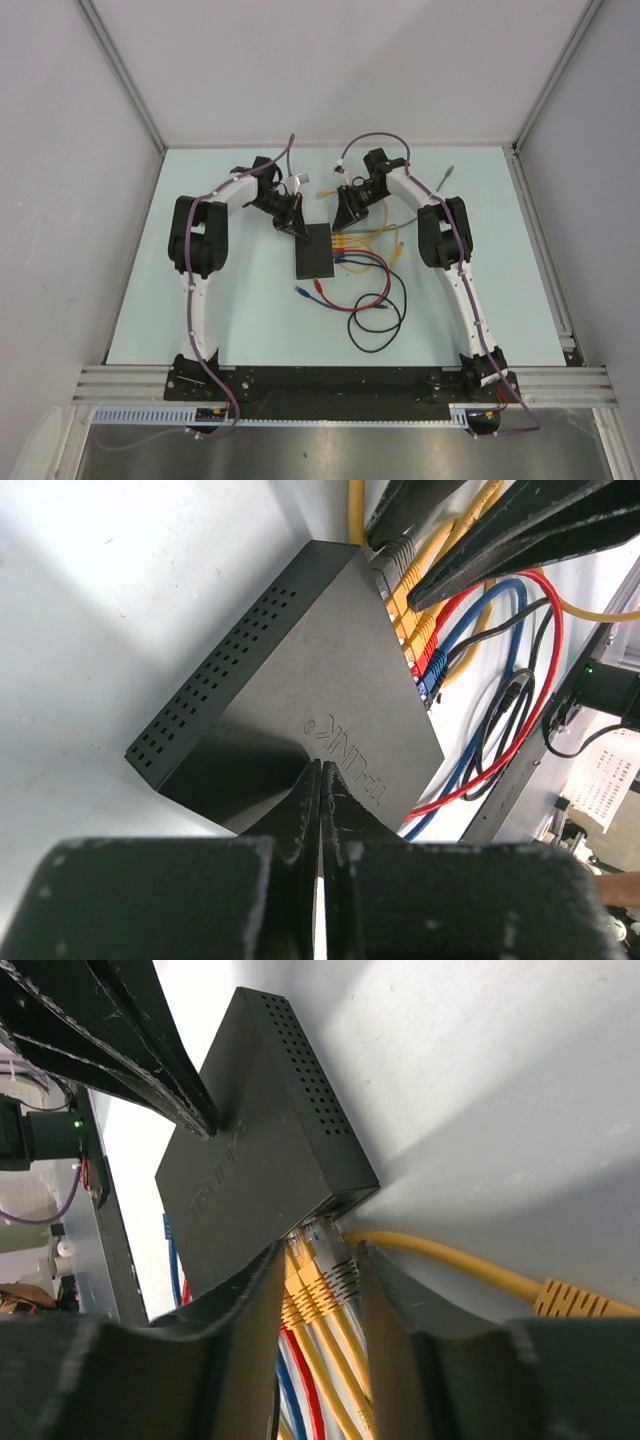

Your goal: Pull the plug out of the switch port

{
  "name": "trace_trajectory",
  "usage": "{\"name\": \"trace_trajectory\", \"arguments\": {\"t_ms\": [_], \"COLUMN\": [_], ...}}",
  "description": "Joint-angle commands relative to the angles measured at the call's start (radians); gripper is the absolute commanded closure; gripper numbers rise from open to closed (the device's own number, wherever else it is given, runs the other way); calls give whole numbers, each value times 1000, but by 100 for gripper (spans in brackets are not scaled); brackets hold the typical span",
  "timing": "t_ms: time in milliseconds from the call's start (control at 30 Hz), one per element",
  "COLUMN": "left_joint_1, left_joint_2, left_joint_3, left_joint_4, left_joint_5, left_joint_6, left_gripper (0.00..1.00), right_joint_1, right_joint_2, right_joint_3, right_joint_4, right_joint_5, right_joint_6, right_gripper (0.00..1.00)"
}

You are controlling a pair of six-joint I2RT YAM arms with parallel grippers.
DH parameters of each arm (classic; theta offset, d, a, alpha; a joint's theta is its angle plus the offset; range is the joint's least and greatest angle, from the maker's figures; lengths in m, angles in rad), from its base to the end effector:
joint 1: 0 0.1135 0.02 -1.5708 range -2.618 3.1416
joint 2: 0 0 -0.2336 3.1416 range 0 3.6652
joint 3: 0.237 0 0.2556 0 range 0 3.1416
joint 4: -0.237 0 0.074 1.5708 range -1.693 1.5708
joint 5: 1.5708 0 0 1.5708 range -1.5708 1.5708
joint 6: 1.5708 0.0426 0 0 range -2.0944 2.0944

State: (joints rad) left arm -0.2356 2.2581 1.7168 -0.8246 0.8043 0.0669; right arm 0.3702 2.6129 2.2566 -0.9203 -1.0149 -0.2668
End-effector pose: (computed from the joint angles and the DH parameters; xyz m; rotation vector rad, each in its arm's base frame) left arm 0.4140 -0.1309 0.1161 0.5370 2.7194 -1.1977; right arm 0.4563 0.2159 0.1086 -0.9984 2.3570 1.4361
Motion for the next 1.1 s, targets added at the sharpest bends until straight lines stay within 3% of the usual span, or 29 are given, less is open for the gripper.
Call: {"name": "trace_trajectory", "arguments": {"t_ms": [0, 167, 1067], "left_joint_1": [-5, -8, -22], "left_joint_2": [54, 49, 57], "left_joint_3": [-9, -14, -8], "left_joint_4": [5, 5, 2], "left_joint_5": [-155, -165, -174], "left_joint_6": [36, 39, 56], "left_gripper": [100, 100, 100], "right_joint_1": [10, 13, 50], "right_joint_2": [39, 65, 134], "right_joint_3": [46, 40, 80], "right_joint_4": [-37, -69, -86], "right_joint_5": [-17, 18, 179], "right_joint_6": [-21, -69, -35], "right_gripper": [57, 53, 65]}}
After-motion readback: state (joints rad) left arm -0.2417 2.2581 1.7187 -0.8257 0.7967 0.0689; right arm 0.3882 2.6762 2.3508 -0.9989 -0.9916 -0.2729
